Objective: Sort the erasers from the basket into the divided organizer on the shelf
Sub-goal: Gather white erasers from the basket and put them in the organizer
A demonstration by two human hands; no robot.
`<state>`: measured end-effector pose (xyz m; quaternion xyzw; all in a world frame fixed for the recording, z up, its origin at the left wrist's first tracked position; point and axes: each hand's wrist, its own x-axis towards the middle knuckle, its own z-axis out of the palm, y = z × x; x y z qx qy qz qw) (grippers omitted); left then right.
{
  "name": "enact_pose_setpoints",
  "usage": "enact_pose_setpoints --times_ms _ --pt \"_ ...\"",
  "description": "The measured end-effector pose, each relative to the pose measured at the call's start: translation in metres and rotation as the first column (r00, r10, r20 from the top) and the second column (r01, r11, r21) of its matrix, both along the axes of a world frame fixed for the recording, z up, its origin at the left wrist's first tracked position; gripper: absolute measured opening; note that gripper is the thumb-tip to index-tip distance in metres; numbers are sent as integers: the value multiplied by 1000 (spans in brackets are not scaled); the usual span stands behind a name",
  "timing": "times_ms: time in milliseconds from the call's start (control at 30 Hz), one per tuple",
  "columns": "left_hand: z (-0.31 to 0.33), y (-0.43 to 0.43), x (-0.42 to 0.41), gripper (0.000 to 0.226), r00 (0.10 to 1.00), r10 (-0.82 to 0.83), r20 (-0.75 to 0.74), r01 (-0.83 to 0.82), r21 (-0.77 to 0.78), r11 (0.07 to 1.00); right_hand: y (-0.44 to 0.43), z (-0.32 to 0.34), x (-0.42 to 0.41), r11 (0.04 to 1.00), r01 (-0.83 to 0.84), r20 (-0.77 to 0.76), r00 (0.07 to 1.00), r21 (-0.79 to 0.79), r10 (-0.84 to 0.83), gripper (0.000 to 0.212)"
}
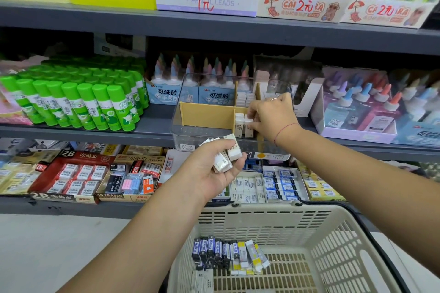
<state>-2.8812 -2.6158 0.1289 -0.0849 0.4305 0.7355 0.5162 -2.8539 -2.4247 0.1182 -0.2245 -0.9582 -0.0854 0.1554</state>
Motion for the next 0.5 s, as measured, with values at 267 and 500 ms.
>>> enact_pose_setpoints --times_ms 267,500 --pt "0 0 1 7 1000 1 5 -1 -3 1000 -4 6 -2 982 56 -26 998 -179 -61 13" --pt "0 -1 0 6 1000 8 -1 -8 -9 1000 -8 1 3 988 121 -104 986 -99 -131 16"
